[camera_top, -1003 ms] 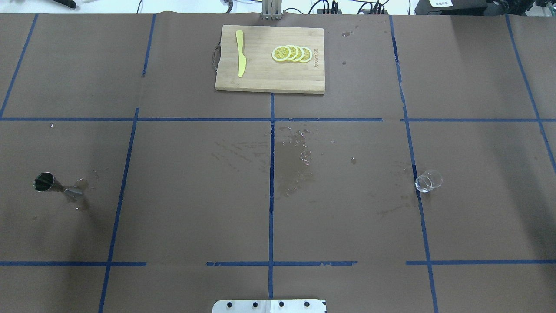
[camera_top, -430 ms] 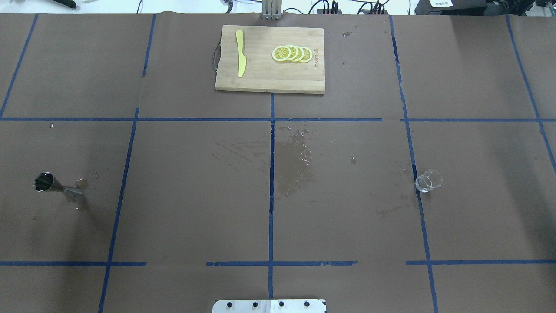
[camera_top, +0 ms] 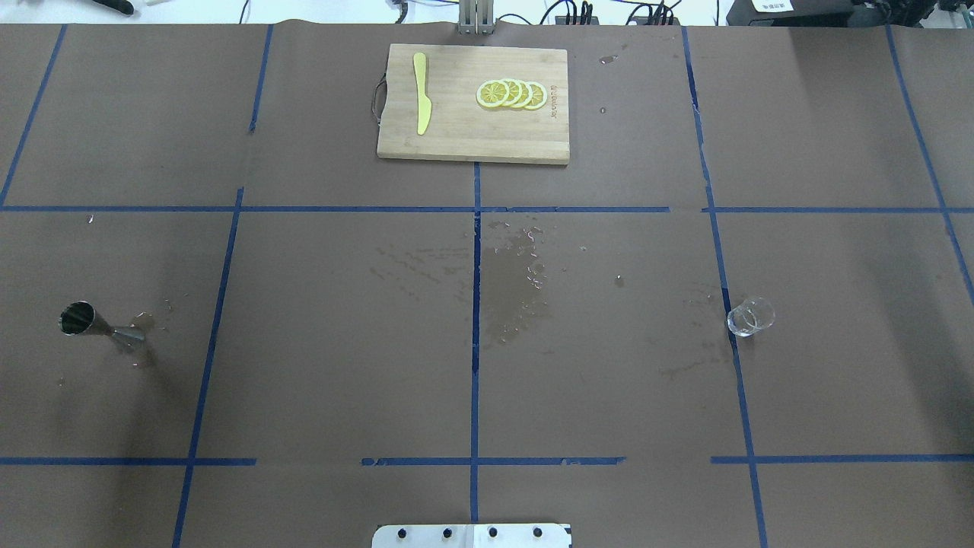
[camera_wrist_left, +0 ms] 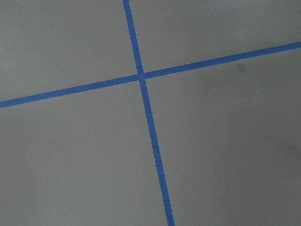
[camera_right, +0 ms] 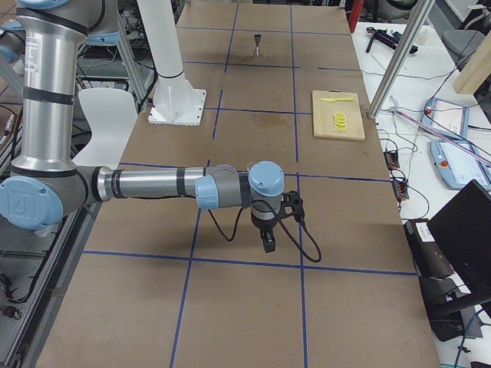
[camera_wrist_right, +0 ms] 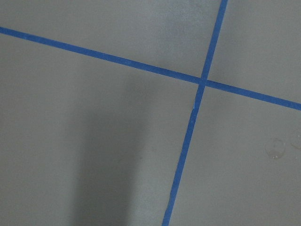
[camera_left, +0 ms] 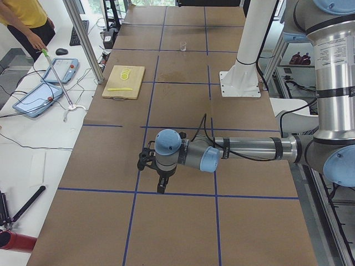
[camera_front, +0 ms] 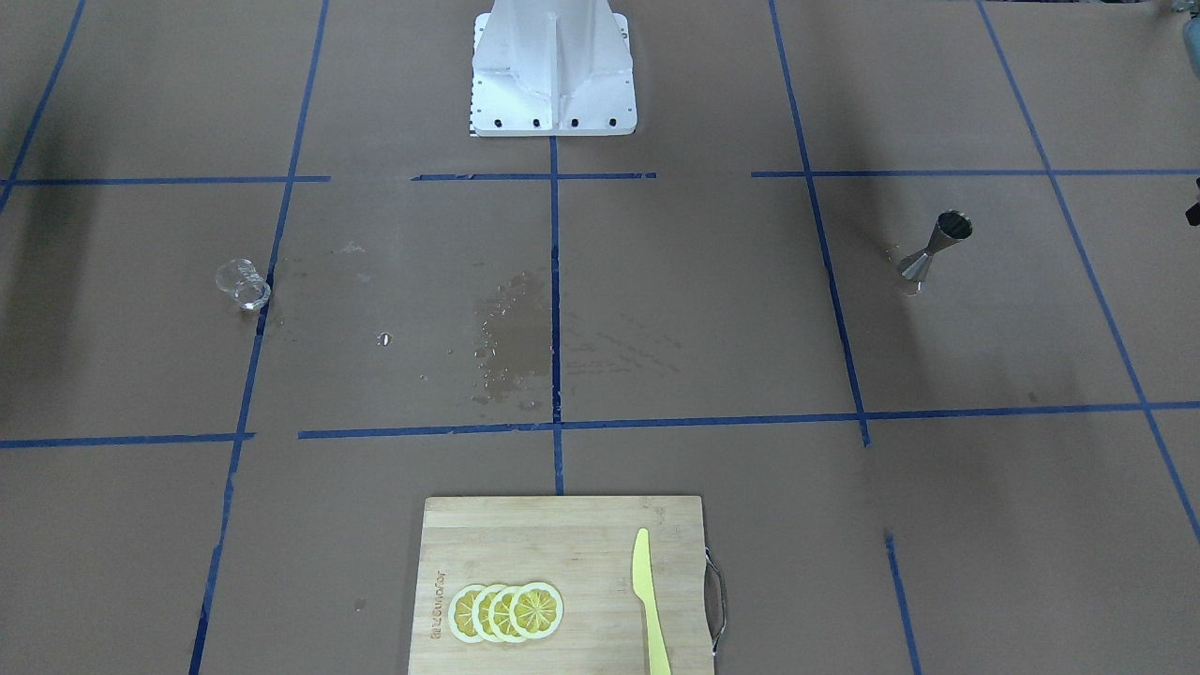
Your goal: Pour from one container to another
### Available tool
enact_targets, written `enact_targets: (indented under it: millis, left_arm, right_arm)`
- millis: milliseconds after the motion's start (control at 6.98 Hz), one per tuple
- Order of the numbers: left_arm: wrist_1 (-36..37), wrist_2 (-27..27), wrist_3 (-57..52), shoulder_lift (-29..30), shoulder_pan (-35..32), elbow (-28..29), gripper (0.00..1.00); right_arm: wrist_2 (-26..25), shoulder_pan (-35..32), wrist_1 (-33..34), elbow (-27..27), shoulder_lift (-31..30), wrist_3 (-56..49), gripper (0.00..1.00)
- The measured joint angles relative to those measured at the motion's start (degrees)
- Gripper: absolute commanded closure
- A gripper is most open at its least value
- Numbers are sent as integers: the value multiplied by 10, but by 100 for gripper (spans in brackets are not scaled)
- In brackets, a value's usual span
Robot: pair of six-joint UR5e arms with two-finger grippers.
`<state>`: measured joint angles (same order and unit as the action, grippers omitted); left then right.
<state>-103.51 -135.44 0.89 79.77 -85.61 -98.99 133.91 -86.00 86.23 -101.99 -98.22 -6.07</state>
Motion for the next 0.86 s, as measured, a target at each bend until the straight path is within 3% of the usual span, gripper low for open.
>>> enact_targets:
  millis: [573,860]
  left_arm:
    - [22,-1,0,-1,-5,-13,0]
    - [103,-1,-1,5,-10,-64,0]
  right_arm:
    - [-32,1,0,1,-1,0,0]
    - [-32,4,1,2,-1,0,0]
